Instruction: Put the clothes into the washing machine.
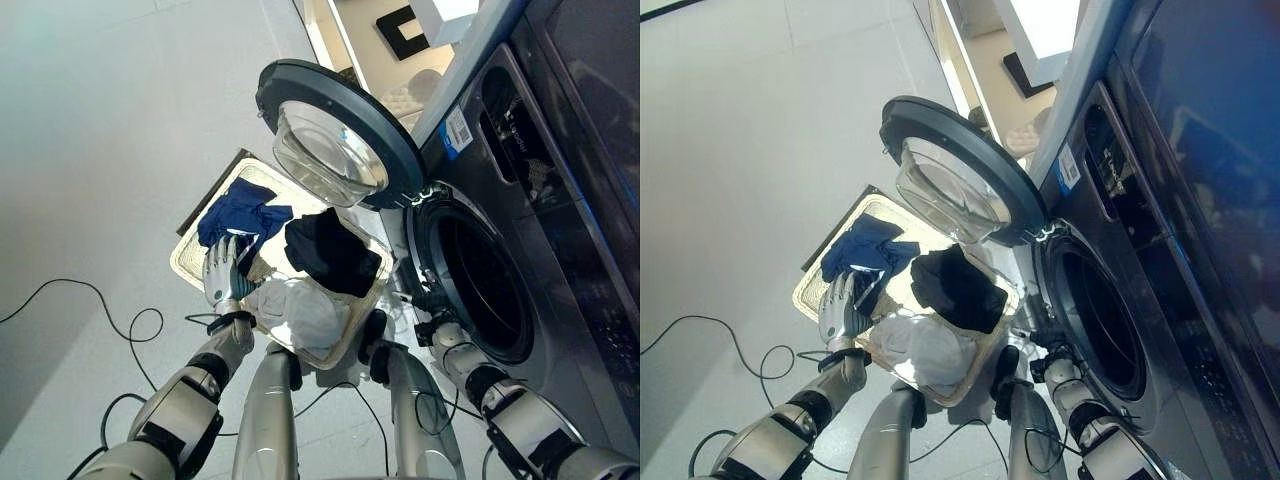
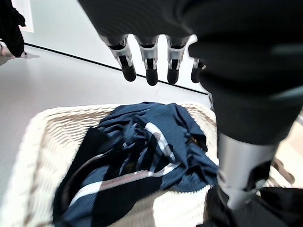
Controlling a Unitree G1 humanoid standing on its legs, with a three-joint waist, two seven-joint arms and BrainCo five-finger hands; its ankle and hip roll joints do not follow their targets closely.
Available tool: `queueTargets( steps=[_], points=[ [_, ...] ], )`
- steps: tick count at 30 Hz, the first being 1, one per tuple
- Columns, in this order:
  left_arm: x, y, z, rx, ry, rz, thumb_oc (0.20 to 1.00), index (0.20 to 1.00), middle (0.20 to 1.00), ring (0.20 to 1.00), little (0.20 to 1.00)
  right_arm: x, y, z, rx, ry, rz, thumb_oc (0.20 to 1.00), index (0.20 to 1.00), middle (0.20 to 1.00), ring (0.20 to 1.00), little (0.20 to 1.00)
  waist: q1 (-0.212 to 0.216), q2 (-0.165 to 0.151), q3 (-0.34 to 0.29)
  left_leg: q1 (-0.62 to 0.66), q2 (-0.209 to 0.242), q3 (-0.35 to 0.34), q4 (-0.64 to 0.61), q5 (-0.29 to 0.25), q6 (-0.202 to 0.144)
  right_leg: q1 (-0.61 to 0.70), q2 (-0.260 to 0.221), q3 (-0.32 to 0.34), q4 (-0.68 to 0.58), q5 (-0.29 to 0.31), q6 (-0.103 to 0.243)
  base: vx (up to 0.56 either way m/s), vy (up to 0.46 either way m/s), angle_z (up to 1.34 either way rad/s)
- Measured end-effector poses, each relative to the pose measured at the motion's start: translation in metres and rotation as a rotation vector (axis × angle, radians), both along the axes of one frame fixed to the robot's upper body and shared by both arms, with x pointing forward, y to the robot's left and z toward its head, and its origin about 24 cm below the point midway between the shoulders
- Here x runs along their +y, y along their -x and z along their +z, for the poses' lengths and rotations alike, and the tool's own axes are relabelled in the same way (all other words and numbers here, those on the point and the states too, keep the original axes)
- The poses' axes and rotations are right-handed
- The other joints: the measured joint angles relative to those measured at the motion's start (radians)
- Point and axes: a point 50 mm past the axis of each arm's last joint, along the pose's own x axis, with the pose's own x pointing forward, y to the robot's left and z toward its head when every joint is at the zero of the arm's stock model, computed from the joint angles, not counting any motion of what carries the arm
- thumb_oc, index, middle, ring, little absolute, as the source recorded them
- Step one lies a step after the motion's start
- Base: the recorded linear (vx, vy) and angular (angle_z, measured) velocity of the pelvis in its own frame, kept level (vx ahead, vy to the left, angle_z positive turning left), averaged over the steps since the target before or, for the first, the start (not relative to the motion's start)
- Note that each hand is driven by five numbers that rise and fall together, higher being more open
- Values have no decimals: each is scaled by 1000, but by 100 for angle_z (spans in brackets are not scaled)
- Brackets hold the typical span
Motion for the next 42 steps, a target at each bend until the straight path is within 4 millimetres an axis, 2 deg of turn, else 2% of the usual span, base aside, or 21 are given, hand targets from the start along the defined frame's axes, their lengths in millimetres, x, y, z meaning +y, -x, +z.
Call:
queueTargets(
  steps=[1,3,6,9,14,16,22,27,32,38,42],
  points=[
    [3,-9,15,-36,-13,4,1000,1000,1000,1000,1000,4,-7,9,-33,2,-1,1000,1000,1000,1000,1000,-3,-4,9,-38,3,-4,21,0,1,-34,-1,0,17,0,-2,-74,9,0],
    [5,-15,25,-60,-27,13,1000,1000,1000,1000,1000,9,-13,19,-66,-2,6,1000,1000,1000,1000,1000,-3,-13,16,-59,9,-7,38,0,1,-52,-1,-1,25,6,-12,-84,12,-1],
    [9,-28,53,-130,-42,12,1000,1000,1000,1000,1000,13,-26,41,-147,-24,4,1000,1000,1000,1000,1000,-3,-20,21,-138,14,-16,76,-2,2,-124,-2,-2,52,8,-21,-14,5,0],
    [11,-31,59,-151,-13,30,1000,1000,1000,1000,1000,15,-30,51,-186,-26,2,1000,1000,1000,1000,1000,-4,-25,23,-178,18,-18,84,-3,0,-163,-1,-2,53,7,-20,0,0,0],
    [15,-36,73,-189,7,52,1000,1000,1000,1000,1000,12,-31,53,-191,-49,-23,1000,1000,1000,1000,1000,-15,-40,24,-232,20,-20,81,4,0,-217,1,-3,53,10,-20,-22,6,0],
    [26,-40,89,-227,2,87,1000,1000,1000,1000,1000,15,-35,59,-207,-41,-6,1000,1000,1000,1000,1000,-27,-54,27,-276,21,-20,87,7,3,-259,4,-4,55,17,-29,-2,9,-2],
    [31,-50,121,-285,1,138,1000,1000,1000,1000,1000,11,-38,67,-224,-67,-21,1000,1000,1000,1000,1000,-26,-63,28,-314,30,-20,84,5,0,-282,12,-17,28,30,-37,-1,4,-2],
    [39,-52,134,-297,-24,180,1000,1000,1000,1000,1000,15,-43,78,-271,-101,-12,1000,1000,1000,1000,1000,-26,-66,27,-316,30,-20,80,5,1,-282,11,-22,25,30,-37,3,18,1],
    [45,-51,135,-280,-40,221,1000,1000,1000,1000,1000,16,-43,86,-314,-126,0,1000,1000,1000,1000,1000,-29,-67,26,-322,25,-19,52,15,-1,-293,12,-23,6,32,-27,8,16,0],
    [56,-49,136,-233,-51,296,1000,1000,1000,1000,1000,18,-45,97,-355,-150,13,1000,1000,1000,1000,1000,-49,-69,27,-363,20,-20,46,23,5,-328,8,-27,-1,43,-32,0,0,0],
    [55,-55,145,-180,3,291,1000,1000,1000,1000,1000,15,-48,103,-366,-162,2,1000,1000,1000,1000,1000,-51,-69,27,-364,20,-20,43,23,5,-330,9,-28,-4,43,-31,0,0,0]
  ],
)
